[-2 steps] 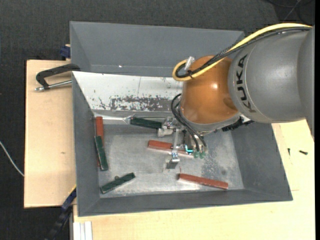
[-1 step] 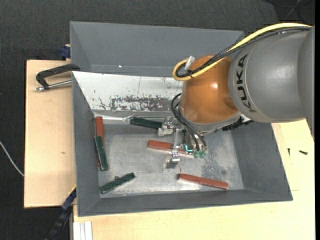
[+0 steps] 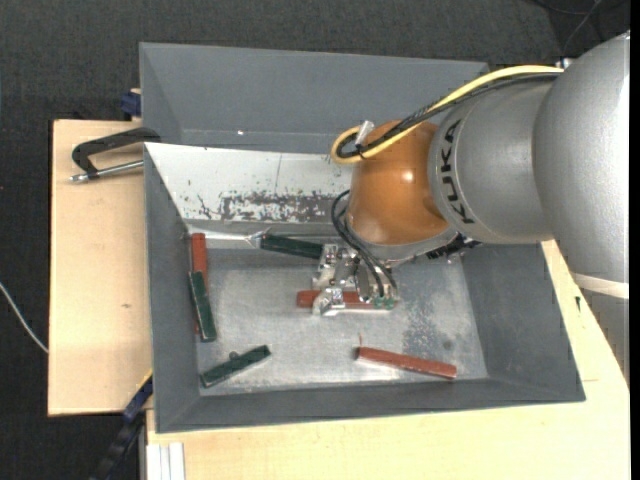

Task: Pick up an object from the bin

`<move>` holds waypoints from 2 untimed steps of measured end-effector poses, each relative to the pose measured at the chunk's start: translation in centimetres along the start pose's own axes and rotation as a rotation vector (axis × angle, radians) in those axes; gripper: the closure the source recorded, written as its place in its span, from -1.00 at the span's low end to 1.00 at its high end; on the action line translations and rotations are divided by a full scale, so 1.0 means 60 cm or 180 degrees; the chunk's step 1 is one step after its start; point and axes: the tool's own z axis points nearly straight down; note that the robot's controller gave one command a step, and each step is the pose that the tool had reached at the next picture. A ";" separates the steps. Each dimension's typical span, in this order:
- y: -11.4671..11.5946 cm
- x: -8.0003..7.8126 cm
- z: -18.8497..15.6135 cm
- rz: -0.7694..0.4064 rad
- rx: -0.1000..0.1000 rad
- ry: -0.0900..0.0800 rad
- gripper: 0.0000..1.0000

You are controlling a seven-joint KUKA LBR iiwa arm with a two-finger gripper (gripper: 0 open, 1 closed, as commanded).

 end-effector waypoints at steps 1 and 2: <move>0.000 0.000 0.000 0.0000 0.0000 -0.0001 1.00; 0.012 -0.022 -0.295 -0.0588 0.0006 -0.0063 1.00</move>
Offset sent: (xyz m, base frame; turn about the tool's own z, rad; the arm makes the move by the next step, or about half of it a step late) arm 0.0108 0.0054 0.1706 -0.1838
